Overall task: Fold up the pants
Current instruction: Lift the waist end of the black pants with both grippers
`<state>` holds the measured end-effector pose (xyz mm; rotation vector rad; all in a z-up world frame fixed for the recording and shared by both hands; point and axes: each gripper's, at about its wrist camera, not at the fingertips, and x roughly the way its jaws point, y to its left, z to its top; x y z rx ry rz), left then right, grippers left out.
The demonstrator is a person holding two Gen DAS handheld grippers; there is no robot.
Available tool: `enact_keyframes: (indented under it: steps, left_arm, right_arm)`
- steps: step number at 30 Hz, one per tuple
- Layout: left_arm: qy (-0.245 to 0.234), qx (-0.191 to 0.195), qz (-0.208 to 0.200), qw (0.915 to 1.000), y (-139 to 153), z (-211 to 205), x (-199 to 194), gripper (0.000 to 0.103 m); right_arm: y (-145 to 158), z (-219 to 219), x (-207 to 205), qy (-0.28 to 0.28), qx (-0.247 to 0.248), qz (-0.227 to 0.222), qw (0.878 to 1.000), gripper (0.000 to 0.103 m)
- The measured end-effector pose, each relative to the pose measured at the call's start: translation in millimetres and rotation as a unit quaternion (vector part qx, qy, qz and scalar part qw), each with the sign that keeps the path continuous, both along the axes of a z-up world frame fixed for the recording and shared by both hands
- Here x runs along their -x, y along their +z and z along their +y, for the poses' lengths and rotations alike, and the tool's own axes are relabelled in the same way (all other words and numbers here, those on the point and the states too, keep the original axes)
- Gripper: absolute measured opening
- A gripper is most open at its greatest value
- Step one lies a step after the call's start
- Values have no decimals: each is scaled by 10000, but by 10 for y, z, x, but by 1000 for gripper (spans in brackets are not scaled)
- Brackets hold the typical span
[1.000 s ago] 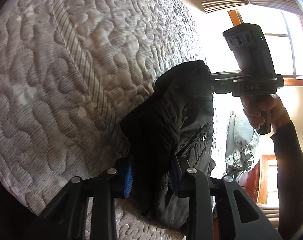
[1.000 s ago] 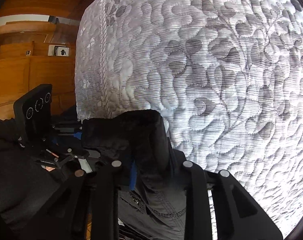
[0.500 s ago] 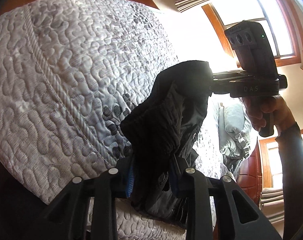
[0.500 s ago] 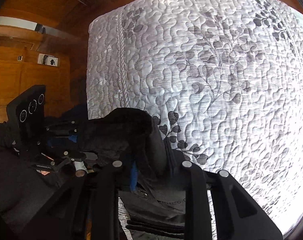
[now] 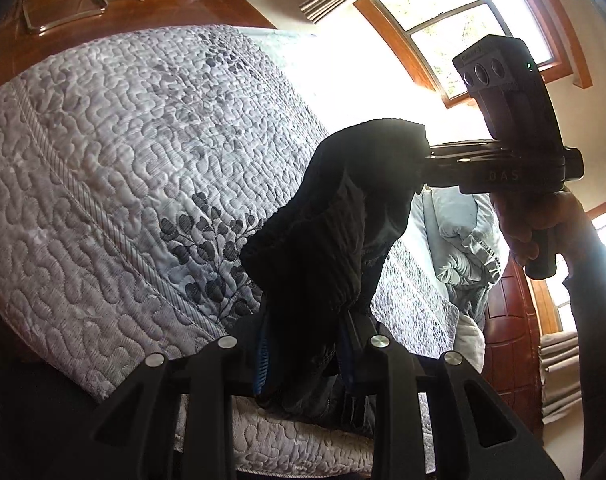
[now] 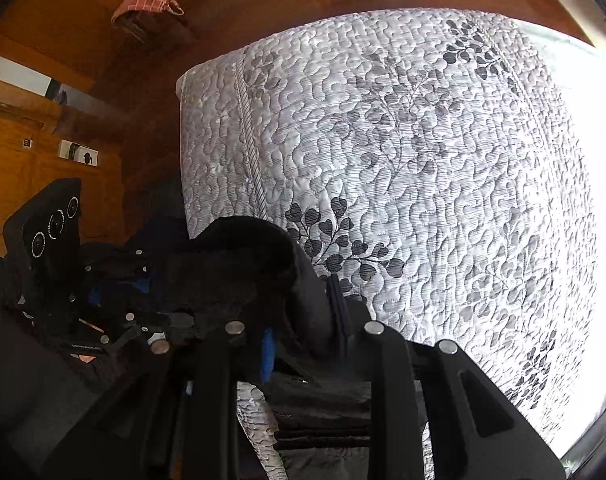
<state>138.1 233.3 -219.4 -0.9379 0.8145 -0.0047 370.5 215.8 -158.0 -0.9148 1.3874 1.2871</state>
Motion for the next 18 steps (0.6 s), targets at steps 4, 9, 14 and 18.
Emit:
enact_keyframes:
  steps: [4,9,14,18]
  left_arm:
    - [-95,-182,-46,9998,102,-96,18,28]
    - [-205,-371,-106,9990,235,-217,14,28]
    - [-317,-575,-134,9978,360,-344,-3,28]
    - [-390,-700,-179,9966,457,-432,-13,28]
  right_arm:
    - [122,-128,58,-72,-72,-151,9998,22]
    - [242,-292,97,-196,-184,-313,9992,22]
    - [311,-380,132,-244,-183,-492,9983,22]
    - [421,-509,145,-333,-231,-607,9973,22]
